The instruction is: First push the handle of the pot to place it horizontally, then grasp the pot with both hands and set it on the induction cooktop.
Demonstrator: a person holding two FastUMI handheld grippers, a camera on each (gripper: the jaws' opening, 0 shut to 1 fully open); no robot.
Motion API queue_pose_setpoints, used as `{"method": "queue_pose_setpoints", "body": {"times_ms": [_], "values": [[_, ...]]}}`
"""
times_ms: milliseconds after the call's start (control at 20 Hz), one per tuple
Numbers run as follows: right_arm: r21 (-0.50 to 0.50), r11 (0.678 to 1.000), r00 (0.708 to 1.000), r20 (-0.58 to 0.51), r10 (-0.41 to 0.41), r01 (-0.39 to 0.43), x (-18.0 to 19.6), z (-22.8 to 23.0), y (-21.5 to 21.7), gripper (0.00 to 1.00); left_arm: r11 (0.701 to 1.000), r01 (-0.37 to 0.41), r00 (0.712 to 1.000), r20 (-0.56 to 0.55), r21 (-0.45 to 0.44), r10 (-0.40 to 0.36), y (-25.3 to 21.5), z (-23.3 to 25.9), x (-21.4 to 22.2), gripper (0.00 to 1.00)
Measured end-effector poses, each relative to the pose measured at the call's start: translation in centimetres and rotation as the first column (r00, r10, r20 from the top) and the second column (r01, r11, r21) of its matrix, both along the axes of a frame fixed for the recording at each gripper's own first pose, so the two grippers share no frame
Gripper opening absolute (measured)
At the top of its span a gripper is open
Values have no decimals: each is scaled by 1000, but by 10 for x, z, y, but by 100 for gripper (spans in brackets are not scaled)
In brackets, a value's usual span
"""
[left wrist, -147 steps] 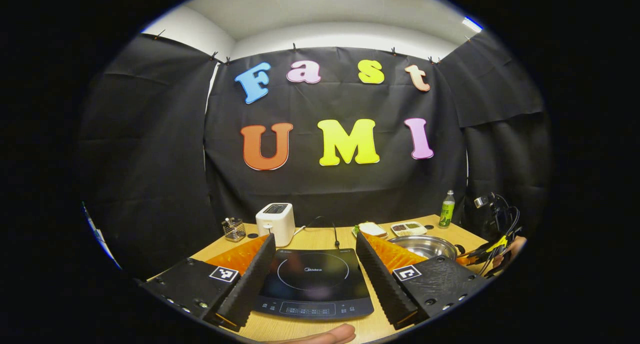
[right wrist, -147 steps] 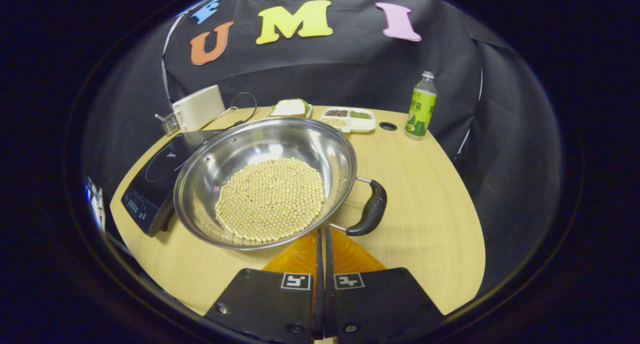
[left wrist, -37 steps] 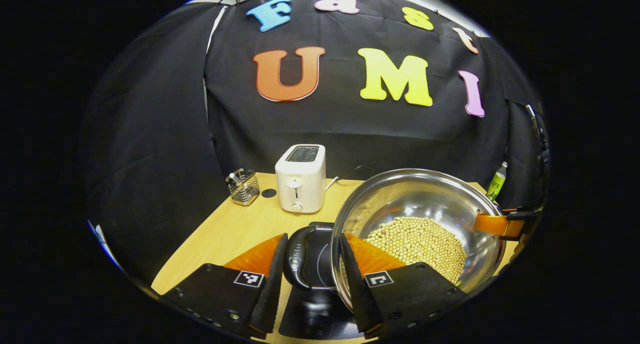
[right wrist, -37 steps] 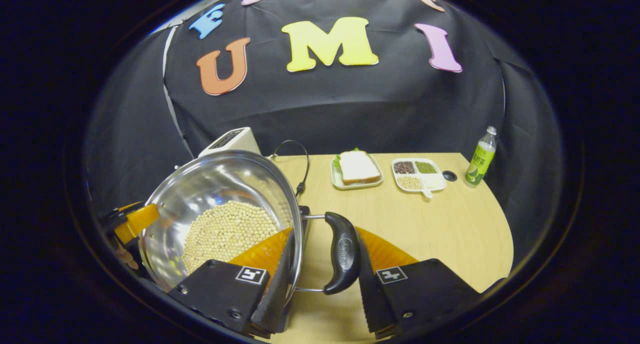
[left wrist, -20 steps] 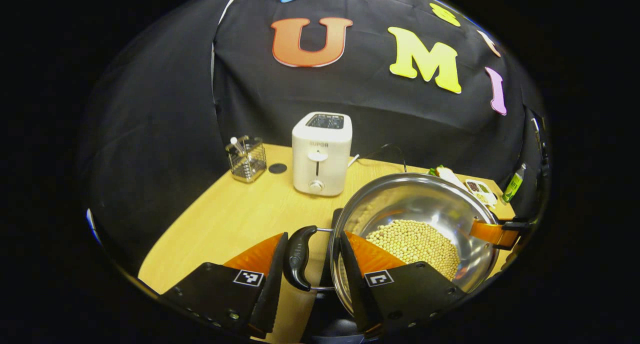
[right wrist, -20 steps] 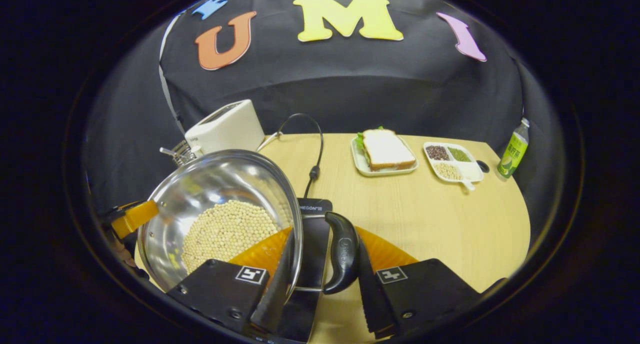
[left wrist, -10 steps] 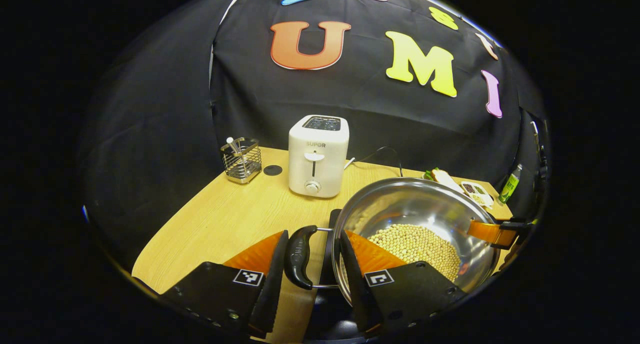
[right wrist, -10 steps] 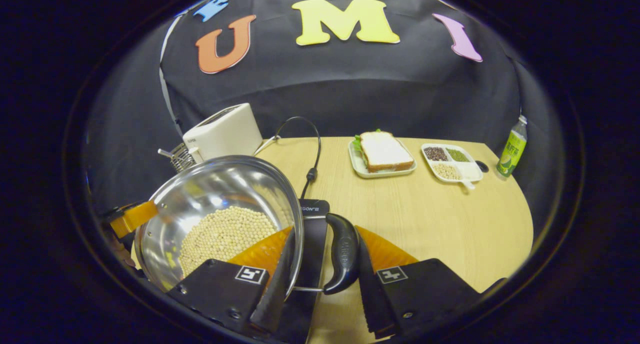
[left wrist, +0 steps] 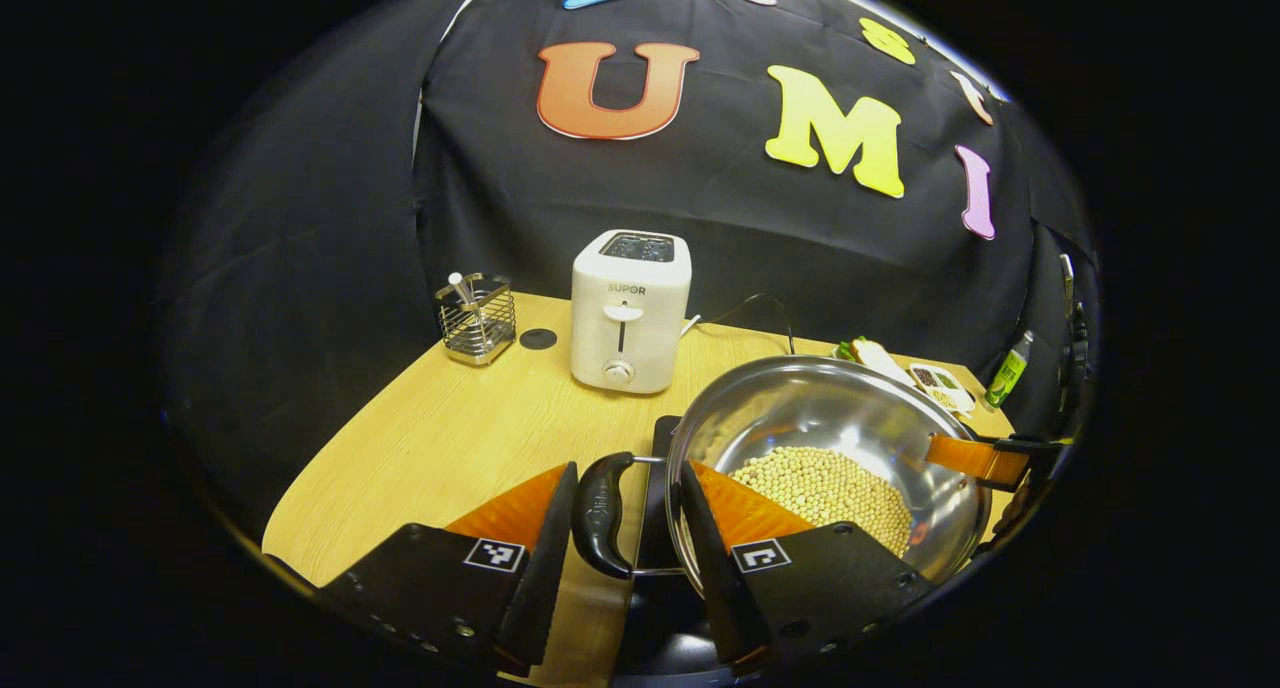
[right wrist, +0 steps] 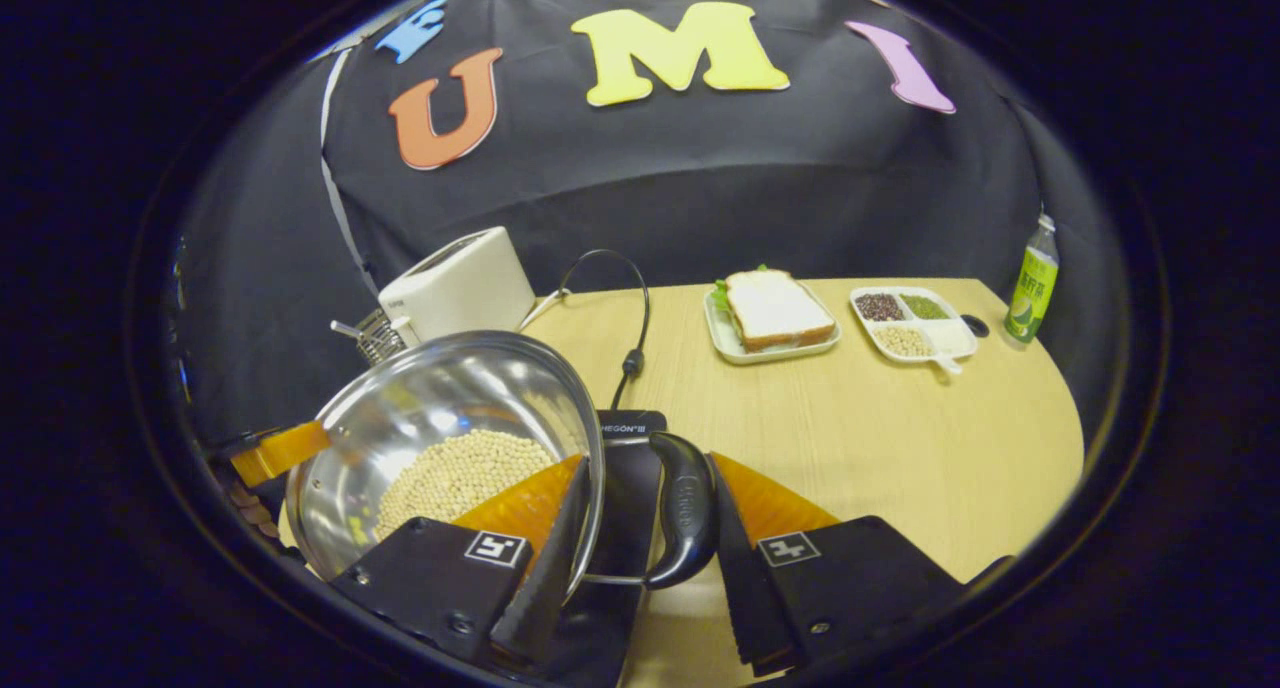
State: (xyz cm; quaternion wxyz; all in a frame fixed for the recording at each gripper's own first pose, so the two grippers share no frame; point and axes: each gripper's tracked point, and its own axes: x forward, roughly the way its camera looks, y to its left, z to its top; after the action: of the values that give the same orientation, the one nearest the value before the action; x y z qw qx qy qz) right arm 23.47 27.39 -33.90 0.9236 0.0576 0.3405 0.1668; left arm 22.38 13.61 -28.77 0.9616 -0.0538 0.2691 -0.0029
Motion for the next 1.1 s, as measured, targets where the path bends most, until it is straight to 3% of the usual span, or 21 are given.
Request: {"method": "queue_pose_setpoints", "body": {"times_ms": [150, 200, 250, 450, 700, 750, 800, 850, 900, 950, 1000, 1100], "values": [[53, 998, 993, 114, -25, 19, 1, 32, -14, 67, 999, -37, 995, 91, 18, 35, 6, 26, 2, 60], [69, 997, 989, 142, -37, 28, -4, 41, -22, 70, 999, -36, 994, 103, -2, 36, 0, 33, -2, 64], [85, 996, 986, 159, -46, 33, -11, 49, -28, 79, 999, -33, 993, 114, -22, 35, -6, 37, -7, 75], [125, 990, 975, 205, -87, 62, -40, 74, -65, 93, 1000, -25, 978, 210, 4, 24, -23, 69, -41, 87], [75, 995, 943, 320, -92, 72, -90, 106, -107, 97, 999, -1, 951, 309, 44, -13, -50, 101, -98, 94], [61, 995, 937, 336, -93, 77, -102, 110, -115, 96, 999, 0, 948, 319, 39, -13, -56, 105, -108, 83], [44, 996, 932, 352, -88, 77, -114, 116, -120, 95, 1000, 2, 943, 333, 30, -12, -61, 109, -119, 94], [25, 997, 926, 370, -78, 74, -126, 121, -124, 95, 1000, 4, 941, 338, 23, -12, -66, 112, -130, 95], [9, 997, 919, 388, -73, 76, -137, 127, -129, 100, 1000, 8, 940, 341, 21, -15, -71, 115, -139, 83], [-6, 997, 912, 403, -72, 81, -149, 132, -135, 100, 1000, 13, 939, 342, 24, -20, -75, 118, -146, 95], [-15, 996, 906, 418, -71, 85, -160, 139, -141, 96, 1000, 17, 939, 342, 23, -24, -79, 121, -154, 95], [-22, 995, 890, 448, -81, 102, -180, 153, -154, 100, 999, 34, 938, 345, 24, -40, -89, 129, -169, 95]]}}
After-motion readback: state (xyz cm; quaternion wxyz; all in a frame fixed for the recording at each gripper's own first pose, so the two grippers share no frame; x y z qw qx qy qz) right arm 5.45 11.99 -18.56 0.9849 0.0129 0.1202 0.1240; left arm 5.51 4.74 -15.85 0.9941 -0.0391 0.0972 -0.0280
